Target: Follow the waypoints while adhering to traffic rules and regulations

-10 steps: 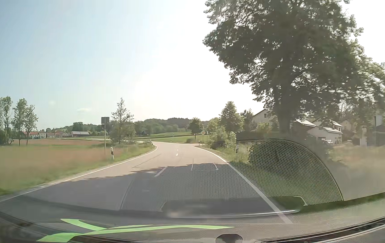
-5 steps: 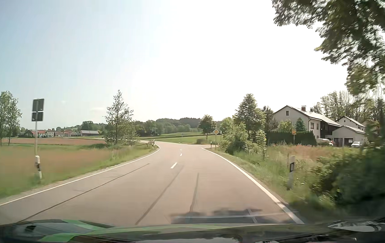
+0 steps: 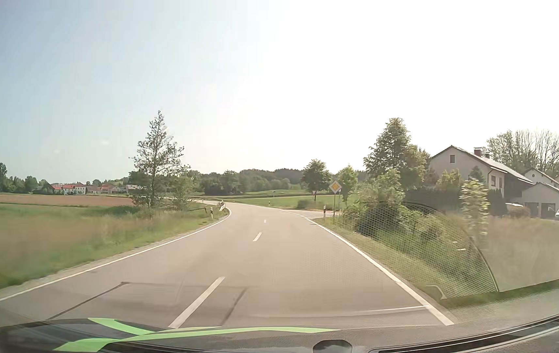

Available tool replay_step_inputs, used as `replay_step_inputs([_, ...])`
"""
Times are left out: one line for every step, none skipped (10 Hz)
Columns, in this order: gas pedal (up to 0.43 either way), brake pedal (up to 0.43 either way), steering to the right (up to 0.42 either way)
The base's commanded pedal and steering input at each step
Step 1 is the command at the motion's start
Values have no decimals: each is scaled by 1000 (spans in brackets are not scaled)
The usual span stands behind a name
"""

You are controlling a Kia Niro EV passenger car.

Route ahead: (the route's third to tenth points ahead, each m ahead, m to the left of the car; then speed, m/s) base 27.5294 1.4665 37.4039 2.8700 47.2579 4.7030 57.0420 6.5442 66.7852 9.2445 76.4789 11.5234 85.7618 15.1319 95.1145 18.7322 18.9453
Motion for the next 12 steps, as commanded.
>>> replay_step_inputs([138, 0, -20])
replay_step_inputs([138, 0, -16])
replay_step_inputs([138, 0, -15])
replay_step_inputs([138, 0, -14])
replay_step_inputs([138, 0, -14])
replay_step_inputs([138, 0, -14])
replay_step_inputs([138, 0, -14])
replay_step_inputs([138, 0, -14])
replay_step_inputs([138, 0, -16])
replay_step_inputs([138, 0, -19])
replay_step_inputs([138, 0, -21])
replay_step_inputs([138, 0, -23])
